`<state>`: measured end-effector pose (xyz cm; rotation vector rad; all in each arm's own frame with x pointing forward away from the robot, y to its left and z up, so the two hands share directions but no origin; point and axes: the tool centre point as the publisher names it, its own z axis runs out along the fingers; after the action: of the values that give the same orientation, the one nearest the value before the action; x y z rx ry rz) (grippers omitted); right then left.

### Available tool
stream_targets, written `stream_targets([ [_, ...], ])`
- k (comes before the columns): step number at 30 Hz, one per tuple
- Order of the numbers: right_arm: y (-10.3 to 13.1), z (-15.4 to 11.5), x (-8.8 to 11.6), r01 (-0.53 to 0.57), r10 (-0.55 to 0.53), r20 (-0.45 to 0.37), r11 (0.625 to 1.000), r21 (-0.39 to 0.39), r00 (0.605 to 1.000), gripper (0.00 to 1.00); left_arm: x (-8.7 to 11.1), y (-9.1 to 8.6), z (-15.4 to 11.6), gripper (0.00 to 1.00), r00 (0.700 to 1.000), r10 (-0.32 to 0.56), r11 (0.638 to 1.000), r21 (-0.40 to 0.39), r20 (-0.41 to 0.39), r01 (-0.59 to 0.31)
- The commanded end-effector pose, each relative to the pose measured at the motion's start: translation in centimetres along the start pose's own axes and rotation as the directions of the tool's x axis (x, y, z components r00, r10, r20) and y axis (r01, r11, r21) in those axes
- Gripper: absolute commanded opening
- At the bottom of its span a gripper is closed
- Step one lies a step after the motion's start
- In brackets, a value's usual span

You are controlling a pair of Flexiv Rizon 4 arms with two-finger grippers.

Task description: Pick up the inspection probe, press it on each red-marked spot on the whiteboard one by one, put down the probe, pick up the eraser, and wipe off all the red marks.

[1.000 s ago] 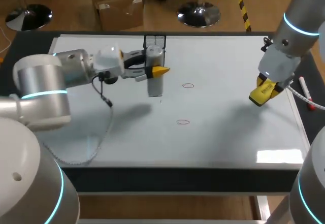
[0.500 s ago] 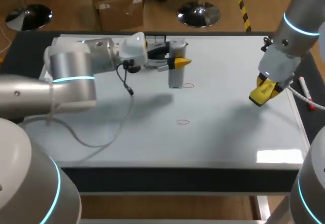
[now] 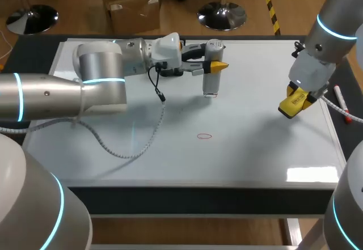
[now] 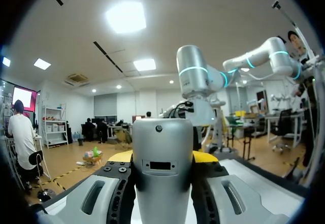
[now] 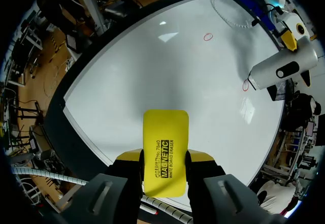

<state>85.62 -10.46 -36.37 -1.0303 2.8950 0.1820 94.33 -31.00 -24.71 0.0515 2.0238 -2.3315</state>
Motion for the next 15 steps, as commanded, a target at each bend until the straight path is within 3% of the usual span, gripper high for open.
stream_targets([
  [1,0.0,0.0,0.0,0.002,-0.002,-0.003,1.000,0.002,1.000,0.00,-0.9,0.8,0.3,0.00,1.000,-0.007,1.000,0.003,-0.020,0.007],
  [15,0.0,0.0,0.0,0.002,-0.002,-0.003,1.000,0.002,1.000,0.00,-1.2,2.4,-0.2,0.00,0.999,-0.036,0.999,0.000,-0.016,0.036],
])
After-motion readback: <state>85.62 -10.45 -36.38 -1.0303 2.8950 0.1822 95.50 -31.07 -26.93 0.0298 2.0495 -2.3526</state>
